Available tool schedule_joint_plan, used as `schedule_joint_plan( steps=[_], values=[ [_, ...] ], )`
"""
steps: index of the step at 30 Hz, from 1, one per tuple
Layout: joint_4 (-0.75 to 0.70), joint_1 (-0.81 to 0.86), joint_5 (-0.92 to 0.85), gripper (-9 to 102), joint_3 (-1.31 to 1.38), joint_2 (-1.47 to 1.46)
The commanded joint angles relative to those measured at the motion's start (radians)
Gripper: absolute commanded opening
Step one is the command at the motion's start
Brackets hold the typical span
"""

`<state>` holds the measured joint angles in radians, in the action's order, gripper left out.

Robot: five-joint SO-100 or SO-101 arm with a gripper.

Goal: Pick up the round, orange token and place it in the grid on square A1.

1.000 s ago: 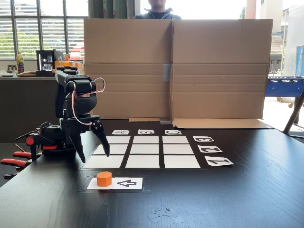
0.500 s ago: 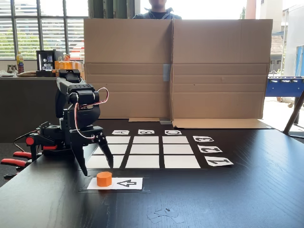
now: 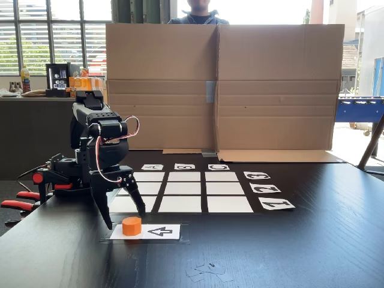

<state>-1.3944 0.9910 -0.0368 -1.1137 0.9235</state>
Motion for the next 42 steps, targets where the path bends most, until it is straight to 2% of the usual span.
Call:
schedule_joint_plan(
  steps=[1, 25, 42],
  values=[
    [-0.003, -0.014, -0.006, 30, 0.054, 0.000],
    [0.008, -0.040, -0.002, 23, 0.074, -0.034],
    [0.008, -0.034, 0.000, 25, 0.110, -0.023]
  ],
)
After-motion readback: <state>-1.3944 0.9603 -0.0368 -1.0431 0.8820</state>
